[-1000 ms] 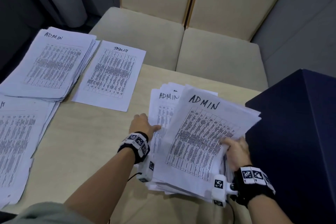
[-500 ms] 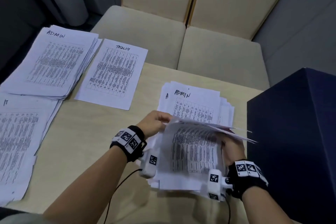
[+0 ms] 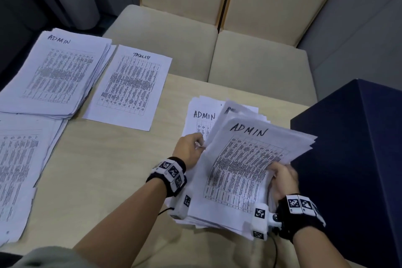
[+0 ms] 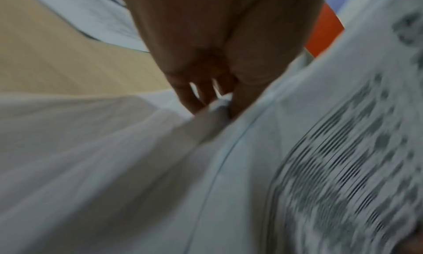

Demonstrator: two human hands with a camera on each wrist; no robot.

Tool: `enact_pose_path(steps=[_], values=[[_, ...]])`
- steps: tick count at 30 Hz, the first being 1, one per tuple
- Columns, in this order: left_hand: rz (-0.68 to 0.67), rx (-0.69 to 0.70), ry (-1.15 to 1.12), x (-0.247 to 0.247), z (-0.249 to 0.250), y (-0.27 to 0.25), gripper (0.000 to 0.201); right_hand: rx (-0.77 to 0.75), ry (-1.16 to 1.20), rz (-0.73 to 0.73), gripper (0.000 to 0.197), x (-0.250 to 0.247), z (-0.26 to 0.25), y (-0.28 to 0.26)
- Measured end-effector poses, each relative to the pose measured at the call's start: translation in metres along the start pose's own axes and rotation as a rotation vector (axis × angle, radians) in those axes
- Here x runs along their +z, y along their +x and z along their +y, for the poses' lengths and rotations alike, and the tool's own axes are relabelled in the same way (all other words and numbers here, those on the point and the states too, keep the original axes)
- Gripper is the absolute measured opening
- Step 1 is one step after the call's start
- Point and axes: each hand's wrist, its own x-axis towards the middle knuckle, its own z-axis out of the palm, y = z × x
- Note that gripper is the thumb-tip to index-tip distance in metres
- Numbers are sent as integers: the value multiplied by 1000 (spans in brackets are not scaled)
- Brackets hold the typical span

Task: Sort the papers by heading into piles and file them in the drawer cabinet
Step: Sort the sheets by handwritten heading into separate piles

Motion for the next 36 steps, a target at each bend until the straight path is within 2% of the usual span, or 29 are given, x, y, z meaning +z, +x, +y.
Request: enact_pose_path(steps=[2,4,7,8,9,11,12,13,14,15,16,18,20,22,24,25,27,30,34,36], values=[[-59,5,-275,-8,5,-6,44,7,2,-33,24,3,1,0],[-145,1,-432,-16,11,-10,47,-17,-34,-80,14,8,-1,-1],[-228,-16,-423,-21,14,-8,44,-53,-43,-97,27,14,-4,-2],[-176,-35,-354,-20,11,-6,44,-78,-79,-57,31,14,-4,-1],[-58,-75,-242,-18,6,-3,43,-95,-94,-7,31,16,-4,-1],[271,-135,-15,-14,-3,0,27,-89,-100,45,21,17,-4,-1],[362,-158,69,-13,-7,1,15,-79,-82,28,13,16,-4,0],[364,-198,150,-11,-11,1,22,-77,-53,-10,14,16,-3,-1],[308,-232,218,-8,-14,2,36,-72,-53,-74,27,16,-7,-4],[238,-278,248,-9,-16,2,42,-69,-73,-141,38,15,-8,-7],[202,-301,260,-10,-17,3,38,-66,-87,-188,40,15,-11,-12],[196,-335,257,-17,-19,5,24,-64,-101,-232,26,12,-14,-14],[227,-339,214,-24,-21,8,18,-36,-123,-216,18,12,-14,-13],[220,-352,166,-27,-20,9,30,-7,-125,-176,16,12,-12,-10],[132,-355,243,-24,-15,7,48,23,-144,-131,14,13,-10,-8],[88,-351,312,-20,-13,6,49,29,-157,-125,12,12,-9,-7],[85,-341,356,-15,-12,5,38,26,-170,-150,9,12,-10,-9],[97,-278,424,-21,-14,8,30,12,-138,-168,12,11,-11,-9],[-42,-122,777,-41,-5,1,22,9,-85,-227,12,12,-14,-10],[1,-45,910,-49,5,-4,25,16,-78,-237,14,14,-13,-11]])
